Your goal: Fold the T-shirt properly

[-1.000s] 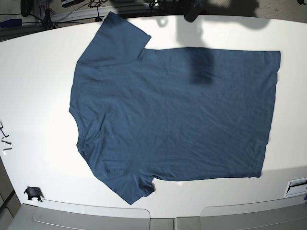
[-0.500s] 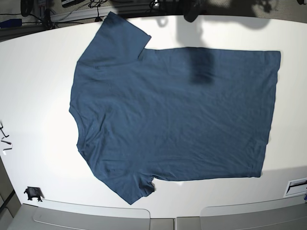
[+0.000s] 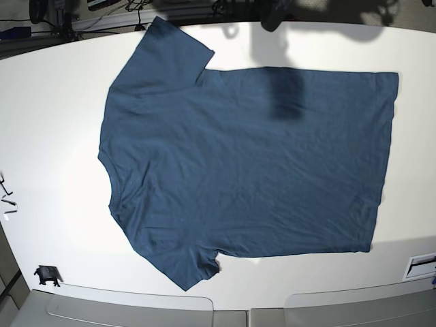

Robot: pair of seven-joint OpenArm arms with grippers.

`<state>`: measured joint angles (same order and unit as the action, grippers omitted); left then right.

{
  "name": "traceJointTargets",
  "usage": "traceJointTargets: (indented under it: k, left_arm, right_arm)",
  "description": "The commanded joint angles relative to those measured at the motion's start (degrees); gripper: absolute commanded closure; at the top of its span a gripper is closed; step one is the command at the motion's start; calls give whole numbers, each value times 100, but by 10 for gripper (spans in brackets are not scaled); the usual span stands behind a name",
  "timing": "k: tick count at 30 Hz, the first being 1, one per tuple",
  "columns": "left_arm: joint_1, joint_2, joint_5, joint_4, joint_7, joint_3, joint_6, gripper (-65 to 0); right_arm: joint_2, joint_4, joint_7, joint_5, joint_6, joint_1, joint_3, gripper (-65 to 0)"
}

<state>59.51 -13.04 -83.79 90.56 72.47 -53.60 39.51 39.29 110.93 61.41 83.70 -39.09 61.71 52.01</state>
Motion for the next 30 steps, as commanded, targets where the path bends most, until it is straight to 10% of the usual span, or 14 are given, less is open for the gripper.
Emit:
traceJointTargets:
  k: [1, 9, 18, 22, 30]
  left_arm:
    - [131, -50, -121, 96, 44, -59, 49, 0]
    - [122, -50, -121, 214, 35, -59, 49, 0]
    - [85, -50, -121, 214, -48, -59, 49, 0]
    - [-57, -48, -121, 214, -48, -59, 49, 0]
    - [-363, -46, -121, 214, -46, -59, 49, 0]
  right_arm:
    - [105, 155, 81, 130, -91, 116, 20, 0]
    - [229, 216, 448, 130, -91, 0, -210, 0]
    - [227, 216, 155, -251, -91, -26, -2017, 0]
    - [81, 216, -809, -1602, -91, -72, -2756, 0]
    - [-1156, 221, -3932, -6282, -91, -713, -3766, 0]
